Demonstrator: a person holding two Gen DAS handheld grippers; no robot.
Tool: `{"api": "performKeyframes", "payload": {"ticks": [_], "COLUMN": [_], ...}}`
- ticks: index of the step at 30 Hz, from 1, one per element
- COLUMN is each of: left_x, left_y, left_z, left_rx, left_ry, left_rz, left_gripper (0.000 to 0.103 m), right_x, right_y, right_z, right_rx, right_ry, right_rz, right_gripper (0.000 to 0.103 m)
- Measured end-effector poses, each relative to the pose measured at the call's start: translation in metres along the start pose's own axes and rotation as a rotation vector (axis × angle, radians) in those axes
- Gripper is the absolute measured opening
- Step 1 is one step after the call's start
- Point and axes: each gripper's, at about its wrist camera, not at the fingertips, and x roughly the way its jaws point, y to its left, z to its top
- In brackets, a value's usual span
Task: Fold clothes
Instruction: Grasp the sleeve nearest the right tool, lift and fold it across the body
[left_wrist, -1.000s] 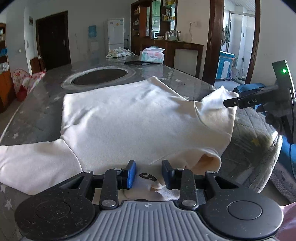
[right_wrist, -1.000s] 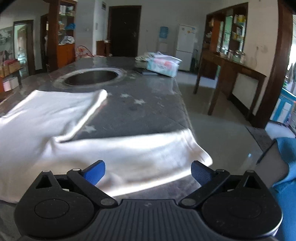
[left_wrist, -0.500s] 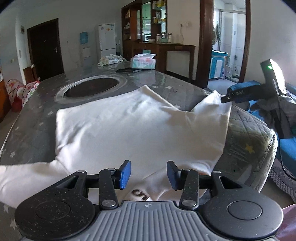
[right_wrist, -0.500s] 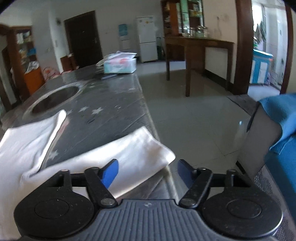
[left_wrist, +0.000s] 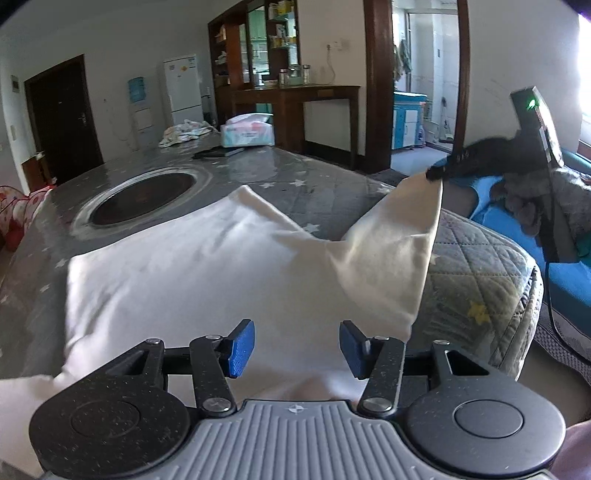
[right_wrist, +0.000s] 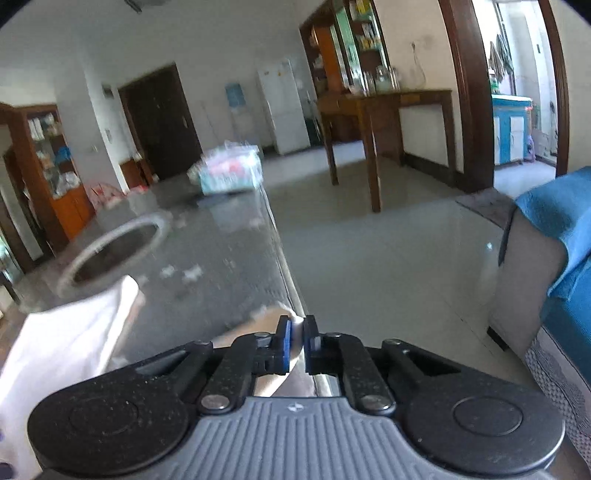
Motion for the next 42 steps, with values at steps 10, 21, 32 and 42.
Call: {"api": "performKeyframes", "payload": {"ticks": [10,21,32,42], "left_x": [0.029,-0.010,-0.061,-0.076], "left_y": [-0.025,0.010,0.071,0.091], "left_z": [0.004,0.000,-0.043,-0.069], "left_rx": [0.059,-0.039,-0.212,-0.309], "left_ry": [0.017,-0.066,-0.099,-0.094], "left_rz": [-0.024,0.022,0.153,0.180], "left_gripper": [0.054,0.056,0.058,0.058], "right_x": [-0.014,-0.054,-0.052,-0.027], "right_y": [-0.006,0.068,0.228,0.324], "right_z": [0.007,0.048,0.040,-0.032], "right_rx": [0.018,-0.130,-0.401,-0.604], "right_ry": [-0.015,-0.092,-0.020,0.183], "right_rz": [0.011,0.204,0.500,0.629], "right_gripper": [0.005,0.005,0.005,0.005]}}
